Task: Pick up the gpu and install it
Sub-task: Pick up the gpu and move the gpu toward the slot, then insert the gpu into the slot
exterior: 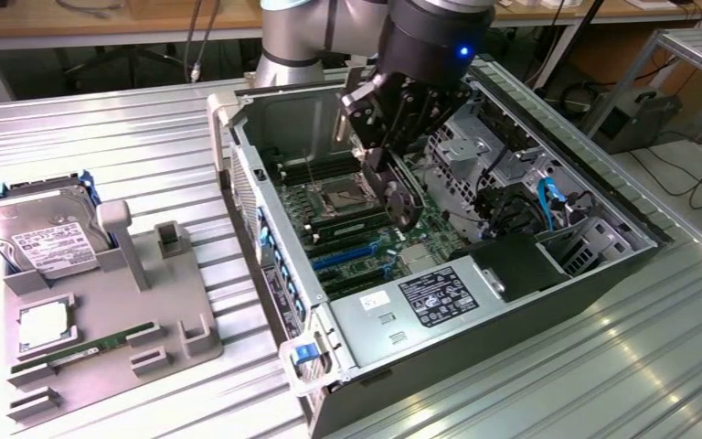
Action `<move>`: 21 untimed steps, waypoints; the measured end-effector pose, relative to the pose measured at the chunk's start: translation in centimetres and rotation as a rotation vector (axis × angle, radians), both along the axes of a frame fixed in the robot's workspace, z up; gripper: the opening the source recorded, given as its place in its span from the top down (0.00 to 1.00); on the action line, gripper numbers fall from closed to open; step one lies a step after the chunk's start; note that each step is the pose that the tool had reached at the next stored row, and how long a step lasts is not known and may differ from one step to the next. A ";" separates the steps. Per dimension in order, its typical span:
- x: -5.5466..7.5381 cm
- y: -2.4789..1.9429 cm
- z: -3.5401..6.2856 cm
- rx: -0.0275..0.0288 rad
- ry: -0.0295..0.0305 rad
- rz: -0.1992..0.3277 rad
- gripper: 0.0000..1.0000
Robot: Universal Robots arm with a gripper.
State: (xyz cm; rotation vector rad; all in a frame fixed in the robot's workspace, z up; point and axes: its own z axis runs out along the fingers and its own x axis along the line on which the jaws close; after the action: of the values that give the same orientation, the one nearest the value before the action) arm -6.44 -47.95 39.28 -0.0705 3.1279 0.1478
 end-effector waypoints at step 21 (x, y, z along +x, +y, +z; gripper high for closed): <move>3.0 0.64 -1.05 -0.0001 0.0035 0.014 0.74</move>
State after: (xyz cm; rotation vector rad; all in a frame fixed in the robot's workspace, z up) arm -3.48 -47.31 38.23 -0.0919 3.1315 0.1481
